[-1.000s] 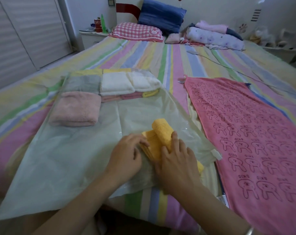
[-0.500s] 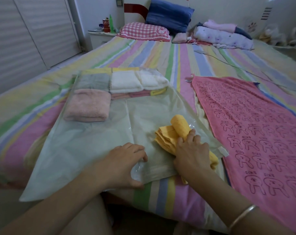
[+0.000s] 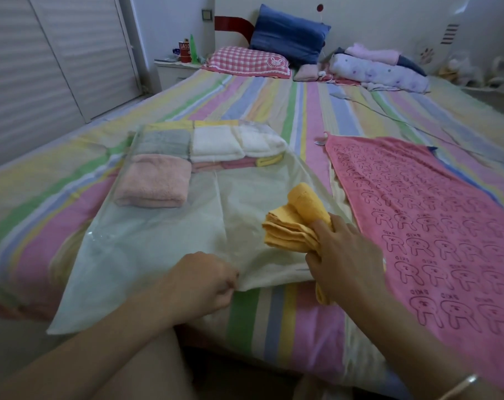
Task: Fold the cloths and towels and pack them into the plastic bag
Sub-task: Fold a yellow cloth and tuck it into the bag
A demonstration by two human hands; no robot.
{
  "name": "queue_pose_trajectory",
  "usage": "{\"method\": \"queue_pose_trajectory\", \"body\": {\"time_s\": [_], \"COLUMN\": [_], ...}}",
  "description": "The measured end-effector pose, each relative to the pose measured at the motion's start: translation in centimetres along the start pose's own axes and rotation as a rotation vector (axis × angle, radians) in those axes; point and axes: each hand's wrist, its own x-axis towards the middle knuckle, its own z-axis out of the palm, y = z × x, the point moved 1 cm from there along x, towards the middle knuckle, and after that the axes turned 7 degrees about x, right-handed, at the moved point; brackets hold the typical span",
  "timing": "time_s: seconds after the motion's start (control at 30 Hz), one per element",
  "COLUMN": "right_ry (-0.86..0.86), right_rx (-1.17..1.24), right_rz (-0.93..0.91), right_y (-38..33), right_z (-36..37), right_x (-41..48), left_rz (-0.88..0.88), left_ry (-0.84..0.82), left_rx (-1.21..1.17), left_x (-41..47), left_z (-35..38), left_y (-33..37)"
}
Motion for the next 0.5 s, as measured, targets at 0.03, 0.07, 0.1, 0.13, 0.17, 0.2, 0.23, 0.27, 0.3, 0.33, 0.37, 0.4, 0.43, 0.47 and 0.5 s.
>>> {"method": "queue_pose_trajectory", "body": {"time_s": [0.03,0.07,0.1,0.13,0.17,0.2,0.23,0.27,0.3,0.33,0.37,0.4,0.43,0.47,0.5], "right_ry": [0.017,0.034,0.045,0.057,0.074,0.093,0.109,0.119,0.124,0.13,0.134,0.138,0.144,0.143,0.128], "right_rx": [0.002,0.007,0.015,0.025,0.042,0.073,0.118,0.173,0.228,0.278,0.313,0.318,0.288,0.233,0.169], "right_rz": [-0.01,-0.016,-0.022,-0.032,-0.049,-0.067,-0.082,-0.095,-0.111,-0.144,-0.199,-0.274,-0.362,-0.45,-0.527], "right_y": [0.1,0.4,0.6,0.8,1.0,1.1,1.2,1.1,1.0,0.8,0.5,0.3,0.0,-0.3,-0.5], "right_z": [-0.1,-0.2,-0.4,-0.5,-0.6,-0.8,-1.1,-1.4,-1.8,-2.2,-2.5,-2.8,-2.9,-2.8,-2.6], "right_x": [-0.1,-0.3,-0.4,-0.6,-0.8,-1.0,-1.3,-1.6,-1.9,-2.1,-2.4,-2.7,-3.0,-3.2,-3.5], "left_rz": [-0.014,-0.035,-0.05,-0.084,-0.156,-0.24,-0.319,-0.381,-0.432,-0.466,-0.492,-0.522,-0.564,-0.609,-0.647], "left_ry": [0.028,0.052,0.089,0.123,0.139,0.127,0.102,0.068,0.013,-0.045,-0.087,-0.1,-0.097,-0.076,-0.031], "left_rx": [0.083,0.156,0.205,0.211,0.162,0.091,-0.002,-0.119,-0.258,-0.424,-0.588,-0.733,-0.85,-0.935,-1.001], "left_x": [0.0,0.0,0.0,0.1,0.1,0.2,0.3,0.4,0.6,0.8,0.9,1.1,1.2,1.3,1.3], "left_z": [0.1,0.2,0.0,-0.4,-0.9,-1.5,-2.1,-2.4,-2.7,-3.1,-3.5,-4.0,-4.3,-4.7,-5.1], "left_y": [0.3,0.7,1.0,1.3,1.5,1.5,1.3,0.9,0.4,-0.1,-0.5,-0.9,-1.2,-1.4,-1.5]}}
